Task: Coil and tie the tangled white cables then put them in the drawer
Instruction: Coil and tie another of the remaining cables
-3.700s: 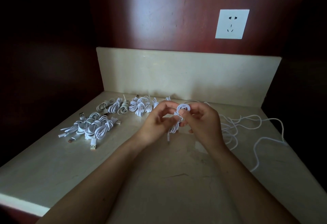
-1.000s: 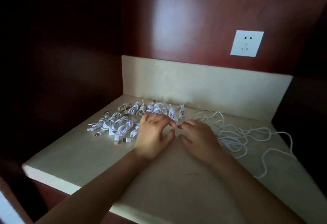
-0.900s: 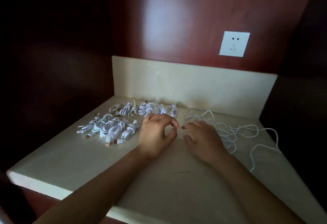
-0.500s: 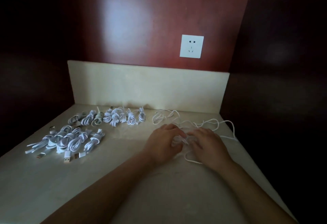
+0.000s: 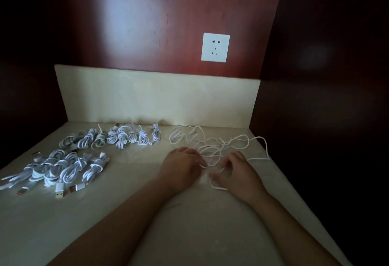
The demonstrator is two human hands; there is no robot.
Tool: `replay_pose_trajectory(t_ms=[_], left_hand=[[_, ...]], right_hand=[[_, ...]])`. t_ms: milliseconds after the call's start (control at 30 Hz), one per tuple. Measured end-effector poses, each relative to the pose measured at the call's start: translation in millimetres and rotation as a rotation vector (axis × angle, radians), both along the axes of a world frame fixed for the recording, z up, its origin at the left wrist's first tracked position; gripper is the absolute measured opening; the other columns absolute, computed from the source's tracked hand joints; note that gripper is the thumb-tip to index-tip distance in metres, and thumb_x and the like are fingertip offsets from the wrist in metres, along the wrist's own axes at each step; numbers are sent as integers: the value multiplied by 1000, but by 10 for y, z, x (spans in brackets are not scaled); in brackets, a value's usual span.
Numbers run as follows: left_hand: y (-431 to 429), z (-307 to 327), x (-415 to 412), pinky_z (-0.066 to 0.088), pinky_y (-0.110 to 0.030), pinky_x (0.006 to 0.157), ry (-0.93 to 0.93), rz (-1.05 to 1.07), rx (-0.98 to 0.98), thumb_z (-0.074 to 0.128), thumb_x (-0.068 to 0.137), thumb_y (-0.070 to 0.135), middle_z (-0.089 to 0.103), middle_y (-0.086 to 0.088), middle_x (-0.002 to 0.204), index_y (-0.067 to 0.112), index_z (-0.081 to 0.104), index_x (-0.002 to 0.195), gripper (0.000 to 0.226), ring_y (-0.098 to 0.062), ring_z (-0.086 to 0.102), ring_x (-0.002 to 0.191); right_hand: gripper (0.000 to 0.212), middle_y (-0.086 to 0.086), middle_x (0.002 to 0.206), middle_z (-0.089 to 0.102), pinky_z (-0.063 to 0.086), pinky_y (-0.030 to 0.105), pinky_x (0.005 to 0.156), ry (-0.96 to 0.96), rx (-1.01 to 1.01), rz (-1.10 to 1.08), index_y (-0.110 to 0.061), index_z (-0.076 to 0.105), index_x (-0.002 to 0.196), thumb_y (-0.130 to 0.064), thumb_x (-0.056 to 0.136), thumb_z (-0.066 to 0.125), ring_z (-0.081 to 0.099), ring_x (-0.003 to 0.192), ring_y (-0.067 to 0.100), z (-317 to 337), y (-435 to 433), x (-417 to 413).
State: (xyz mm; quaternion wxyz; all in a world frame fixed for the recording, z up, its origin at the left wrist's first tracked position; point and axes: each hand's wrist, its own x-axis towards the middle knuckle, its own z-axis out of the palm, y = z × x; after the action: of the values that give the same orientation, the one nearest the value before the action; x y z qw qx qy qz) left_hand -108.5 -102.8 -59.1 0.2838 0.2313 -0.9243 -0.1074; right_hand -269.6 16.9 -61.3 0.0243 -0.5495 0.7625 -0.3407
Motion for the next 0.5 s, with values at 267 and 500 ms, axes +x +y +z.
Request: replay_pose_trajectory(t_ms=[267, 500], left_hand=[[-107, 31, 153, 49, -30, 90, 68, 90, 138, 58, 79, 36, 71, 12, 103, 34, 75, 93, 22, -12, 63, 101], [-237, 137, 325, 46, -27, 84, 130, 358, 146, 67, 86, 34, 67, 11, 105, 35, 73, 94, 10, -10, 59, 102]], right_hand=[[23, -5, 75, 64, 51, 31, 66, -265, -319, 22, -28, 59, 85, -5, 90, 61, 62, 68, 12, 173, -221, 138], [26, 5, 78, 63, 50, 27, 54, -566, -630, 134, -20, 56, 87, 4, 95, 50, 59, 55, 14, 527, -421, 355]])
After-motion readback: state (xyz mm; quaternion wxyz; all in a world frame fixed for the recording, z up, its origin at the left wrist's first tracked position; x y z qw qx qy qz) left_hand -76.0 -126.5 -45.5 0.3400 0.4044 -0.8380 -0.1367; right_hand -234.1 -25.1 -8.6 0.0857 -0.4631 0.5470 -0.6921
